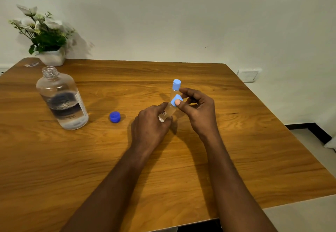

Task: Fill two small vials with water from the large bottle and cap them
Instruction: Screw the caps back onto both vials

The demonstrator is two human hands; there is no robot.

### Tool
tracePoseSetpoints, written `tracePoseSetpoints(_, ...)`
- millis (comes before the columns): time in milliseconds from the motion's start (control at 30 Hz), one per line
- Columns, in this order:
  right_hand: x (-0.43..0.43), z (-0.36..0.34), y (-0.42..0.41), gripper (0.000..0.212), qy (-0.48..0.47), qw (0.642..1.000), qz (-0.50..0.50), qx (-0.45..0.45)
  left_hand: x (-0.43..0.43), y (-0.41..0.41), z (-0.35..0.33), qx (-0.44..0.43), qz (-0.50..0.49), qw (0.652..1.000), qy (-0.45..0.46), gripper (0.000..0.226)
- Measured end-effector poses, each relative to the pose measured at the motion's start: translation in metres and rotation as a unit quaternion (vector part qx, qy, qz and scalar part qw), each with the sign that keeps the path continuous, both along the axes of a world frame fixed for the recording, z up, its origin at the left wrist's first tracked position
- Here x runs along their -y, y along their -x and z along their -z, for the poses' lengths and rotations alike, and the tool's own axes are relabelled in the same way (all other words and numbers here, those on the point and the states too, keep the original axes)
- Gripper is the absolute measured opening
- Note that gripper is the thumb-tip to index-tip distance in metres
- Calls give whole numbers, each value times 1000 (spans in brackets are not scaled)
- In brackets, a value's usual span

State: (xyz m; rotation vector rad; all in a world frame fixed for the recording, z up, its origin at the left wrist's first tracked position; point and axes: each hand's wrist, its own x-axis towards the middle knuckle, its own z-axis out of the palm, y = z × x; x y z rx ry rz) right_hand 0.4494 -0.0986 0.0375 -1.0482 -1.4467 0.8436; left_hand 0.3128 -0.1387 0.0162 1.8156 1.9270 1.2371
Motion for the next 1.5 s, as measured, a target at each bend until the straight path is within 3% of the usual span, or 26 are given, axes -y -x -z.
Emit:
tracePoseSetpoints(233, 2, -1, 2, 34, 16, 1000, -23, -10, -2, 1, 2, -9, -20, 1000, 10, 41)
tracePoseSetpoints(433, 6, -2, 6, 52, 8, 1000, -9, -29, -2, -1, 1, -16, -37, 999, 6, 31)
tracePoseSetpoints(533, 7, 2, 11, 62, 34, 998, 3, 57, -2, -1, 2, 16, -48, 999, -5, 24)
tracePoseSetpoints(667, 10, 7, 17, 40, 72, 987, -30, 142, -1, -2, 2, 16, -61, 998, 4, 30)
tracePoseSetpoints(833, 8, 8, 14, 29, 80, 989, -3, 124, 0, -6, 2, 4, -43, 999, -2, 26)
tracePoseSetpoints(933, 6, 10, 9, 22, 76, 989, 28, 124, -2, -12, 4, -12, -30, 999, -12, 40)
tracePoseSetpoints(1000, 0, 12, 4, 21, 67, 988, 70, 120, -4, -15, 5, -25, -24, 999, -6, 48)
tracePoseSetpoints(1133, -15, 15, -3, 25, 47, 981, 146, 121, -10, -22, 9, -34, -14, 999, 5, 39)
tracePoseSetpoints(1500, -38, 24, -9, 26, 27, 970, 187, 154, -33, -37, 3, -19, -31, 999, 2, 34)
